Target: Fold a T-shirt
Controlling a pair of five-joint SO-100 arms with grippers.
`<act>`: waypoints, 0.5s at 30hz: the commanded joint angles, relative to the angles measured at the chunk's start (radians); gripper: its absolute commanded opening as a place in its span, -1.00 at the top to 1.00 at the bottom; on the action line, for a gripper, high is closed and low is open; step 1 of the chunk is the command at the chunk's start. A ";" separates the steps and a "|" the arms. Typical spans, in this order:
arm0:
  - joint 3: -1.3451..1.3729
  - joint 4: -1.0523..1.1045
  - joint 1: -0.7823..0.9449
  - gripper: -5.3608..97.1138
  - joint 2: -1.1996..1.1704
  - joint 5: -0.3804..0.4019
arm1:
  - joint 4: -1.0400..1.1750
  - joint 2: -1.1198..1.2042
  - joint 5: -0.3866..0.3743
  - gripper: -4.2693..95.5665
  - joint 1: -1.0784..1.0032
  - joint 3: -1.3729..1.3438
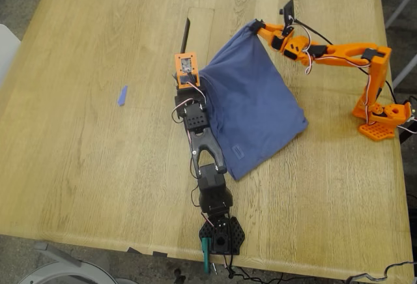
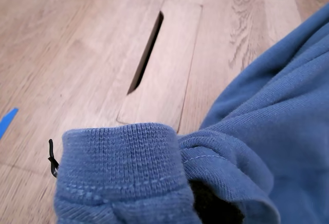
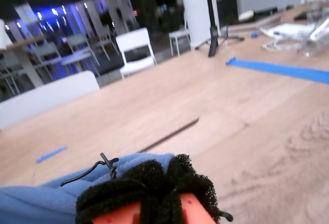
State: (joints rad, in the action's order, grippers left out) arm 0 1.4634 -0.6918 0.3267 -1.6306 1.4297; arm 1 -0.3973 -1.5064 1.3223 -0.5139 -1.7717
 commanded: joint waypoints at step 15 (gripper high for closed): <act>-0.135 -0.476 -0.043 0.90 -0.374 0.034 | 0.819 -0.526 -0.006 0.91 0.069 -0.103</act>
State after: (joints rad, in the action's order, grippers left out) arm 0 1.4312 -1.1336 0.3221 -1.8239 1.4465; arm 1 0.3835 -1.9466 1.3223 -0.4832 -1.8653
